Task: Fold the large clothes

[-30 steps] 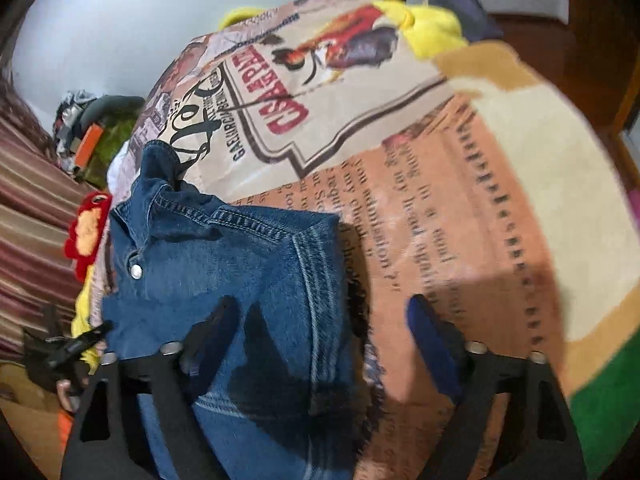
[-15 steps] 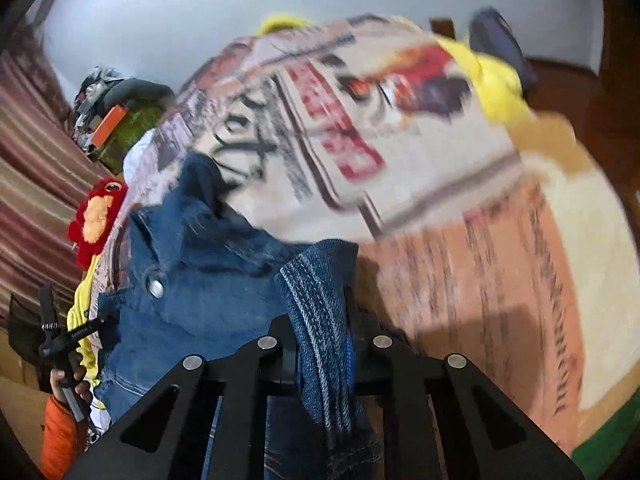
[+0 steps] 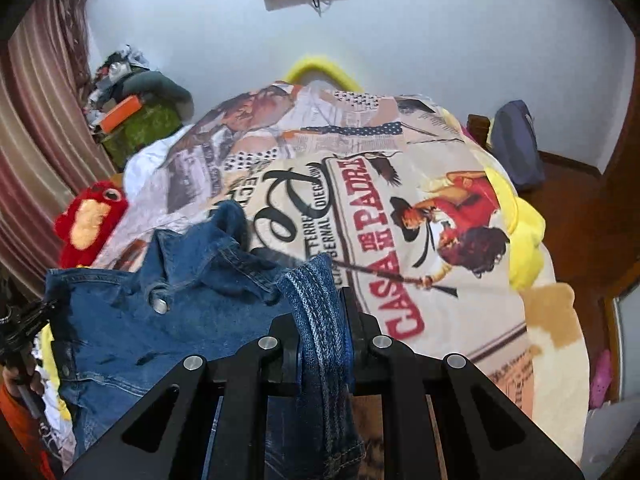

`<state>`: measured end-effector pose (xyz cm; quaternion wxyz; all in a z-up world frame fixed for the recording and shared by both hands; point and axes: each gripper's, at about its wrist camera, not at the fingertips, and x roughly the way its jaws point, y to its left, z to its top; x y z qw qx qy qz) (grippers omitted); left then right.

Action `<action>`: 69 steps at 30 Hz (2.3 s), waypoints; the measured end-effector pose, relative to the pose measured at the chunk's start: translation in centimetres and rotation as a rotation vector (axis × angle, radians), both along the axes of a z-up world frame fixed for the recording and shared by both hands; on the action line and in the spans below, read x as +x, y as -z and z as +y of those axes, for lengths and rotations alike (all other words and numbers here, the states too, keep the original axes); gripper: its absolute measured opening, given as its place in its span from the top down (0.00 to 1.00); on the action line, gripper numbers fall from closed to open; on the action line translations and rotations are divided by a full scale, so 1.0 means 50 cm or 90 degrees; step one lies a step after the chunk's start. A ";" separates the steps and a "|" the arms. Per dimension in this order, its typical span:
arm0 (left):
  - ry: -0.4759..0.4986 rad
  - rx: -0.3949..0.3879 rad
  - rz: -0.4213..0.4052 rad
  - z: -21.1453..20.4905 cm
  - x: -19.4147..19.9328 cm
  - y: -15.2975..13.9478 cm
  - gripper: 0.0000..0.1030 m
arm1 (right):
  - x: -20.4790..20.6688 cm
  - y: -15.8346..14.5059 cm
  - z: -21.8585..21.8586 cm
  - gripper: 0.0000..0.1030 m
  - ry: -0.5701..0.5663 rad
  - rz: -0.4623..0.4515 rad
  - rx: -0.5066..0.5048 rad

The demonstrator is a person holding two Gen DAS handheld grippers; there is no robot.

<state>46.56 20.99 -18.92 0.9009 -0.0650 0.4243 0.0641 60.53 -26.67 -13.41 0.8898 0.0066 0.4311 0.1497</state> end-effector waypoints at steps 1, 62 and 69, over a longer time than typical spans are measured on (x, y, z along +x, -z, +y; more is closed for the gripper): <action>-0.010 -0.004 0.011 0.010 0.011 0.014 0.92 | 0.013 0.013 0.007 0.89 0.005 0.001 -0.020; 0.075 -0.077 0.025 -0.125 -0.432 -0.088 0.23 | -0.563 -0.051 -0.104 0.06 -0.012 -0.027 -0.079; -0.003 -0.155 0.143 -0.091 -0.501 0.061 0.23 | -0.615 0.078 -0.144 0.06 0.021 0.093 -0.058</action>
